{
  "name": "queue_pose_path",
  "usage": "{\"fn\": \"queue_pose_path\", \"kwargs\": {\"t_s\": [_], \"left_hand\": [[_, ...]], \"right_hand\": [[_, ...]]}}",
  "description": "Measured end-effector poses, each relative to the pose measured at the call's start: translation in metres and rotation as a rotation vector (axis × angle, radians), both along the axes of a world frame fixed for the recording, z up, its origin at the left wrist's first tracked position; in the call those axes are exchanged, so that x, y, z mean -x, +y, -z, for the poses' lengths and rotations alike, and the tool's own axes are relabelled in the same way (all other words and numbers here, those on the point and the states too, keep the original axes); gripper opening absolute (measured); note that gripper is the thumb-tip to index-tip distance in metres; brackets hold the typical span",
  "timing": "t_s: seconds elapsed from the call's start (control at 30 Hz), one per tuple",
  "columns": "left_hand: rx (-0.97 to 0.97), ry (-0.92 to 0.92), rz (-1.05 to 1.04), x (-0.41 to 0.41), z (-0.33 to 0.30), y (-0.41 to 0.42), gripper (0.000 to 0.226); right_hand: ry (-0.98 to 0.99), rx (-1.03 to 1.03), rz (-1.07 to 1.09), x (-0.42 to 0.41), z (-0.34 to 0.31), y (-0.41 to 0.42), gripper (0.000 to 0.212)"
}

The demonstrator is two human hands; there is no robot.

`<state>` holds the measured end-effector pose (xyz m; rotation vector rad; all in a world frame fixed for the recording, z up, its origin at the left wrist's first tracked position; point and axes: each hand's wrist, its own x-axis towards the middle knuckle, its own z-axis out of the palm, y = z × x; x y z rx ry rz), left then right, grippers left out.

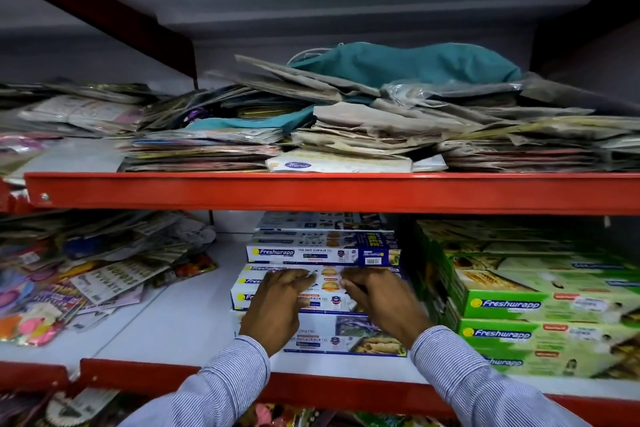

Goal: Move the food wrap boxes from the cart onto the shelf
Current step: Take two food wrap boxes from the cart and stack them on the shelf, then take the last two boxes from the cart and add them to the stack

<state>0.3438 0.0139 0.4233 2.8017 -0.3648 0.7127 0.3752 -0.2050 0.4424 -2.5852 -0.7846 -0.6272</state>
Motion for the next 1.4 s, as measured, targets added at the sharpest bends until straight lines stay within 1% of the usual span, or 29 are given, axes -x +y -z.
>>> {"fn": "queue_pose_path", "kwargs": {"t_s": [0.07, 0.13, 0.2, 0.3, 0.4, 0.47, 0.53, 0.63, 0.8, 0.93, 1.0, 1.13, 1.17, 1.2, 1.3, 1.4], "left_hand": [[-0.06, 0.02, -0.032, 0.003, 0.0, -0.001, 0.064], [-0.102, 0.03, -0.066, 0.007, 0.003, -0.001, 0.059], [-0.135, -0.038, -0.105, 0.018, 0.009, 0.003, 0.054], [-0.155, -0.122, -0.154, 0.054, 0.022, 0.006, 0.065], [-0.145, -0.186, -0.154, 0.1, 0.045, 0.001, 0.075], [-0.123, -0.188, -0.166, 0.129, 0.061, -0.003, 0.079], [-0.111, -0.126, -0.187, 0.16, 0.091, -0.004, 0.083], [-0.085, 0.02, -0.196, 0.204, 0.15, 0.001, 0.081], [-0.037, 0.303, -0.218, 0.267, 0.257, 0.009, 0.082], [-0.031, 0.575, -0.183, 0.323, 0.346, 0.009, 0.077], [-0.052, 0.682, -0.14, 0.347, 0.388, 0.008, 0.076], [-0.122, 0.815, -0.028, 0.377, 0.453, 0.011, 0.075], [-0.15, 0.845, 0.006, 0.383, 0.467, 0.013, 0.073], [-0.184, 0.853, 0.047, 0.386, 0.477, 0.015, 0.072], [-0.254, 0.886, 0.11, 0.393, 0.5, 0.019, 0.074], [-0.254, 0.876, 0.15, 0.394, 0.511, 0.017, 0.068]], "right_hand": [[0.003, 0.004, 0.006, 0.001, -0.001, 0.001, 0.043], [0.002, 0.032, 0.012, 0.005, -0.002, 0.0, 0.043], [-0.019, 0.06, 0.02, 0.012, 0.001, -0.001, 0.046], [-0.121, 0.076, 0.1, 0.038, 0.016, -0.003, 0.058], [-0.191, 0.045, 0.149, 0.078, 0.043, 0.002, 0.064], [-0.205, 0.045, 0.161, 0.107, 0.064, 0.008, 0.067], [-0.154, 0.089, 0.177, 0.138, 0.096, 0.013, 0.07], [-0.029, 0.116, 0.159, 0.183, 0.156, 0.016, 0.074], [0.245, 0.194, 0.12, 0.24, 0.264, 0.015, 0.072], [0.532, 0.377, 0.082, 0.284, 0.362, 0.019, 0.076], [0.689, 0.475, 0.013, 0.305, 0.412, 0.02, 0.076], [0.944, 0.671, -0.068, 0.33, 0.498, 0.018, 0.087], [1.003, 0.688, -0.108, 0.333, 0.513, 0.018, 0.086], [1.0, 0.713, -0.141, 0.333, 0.527, 0.016, 0.082], [1.098, 0.815, -0.19, 0.331, 0.553, 0.014, 0.071], [1.153, 0.853, -0.212, 0.32, 0.569, 0.006, 0.071]]}}
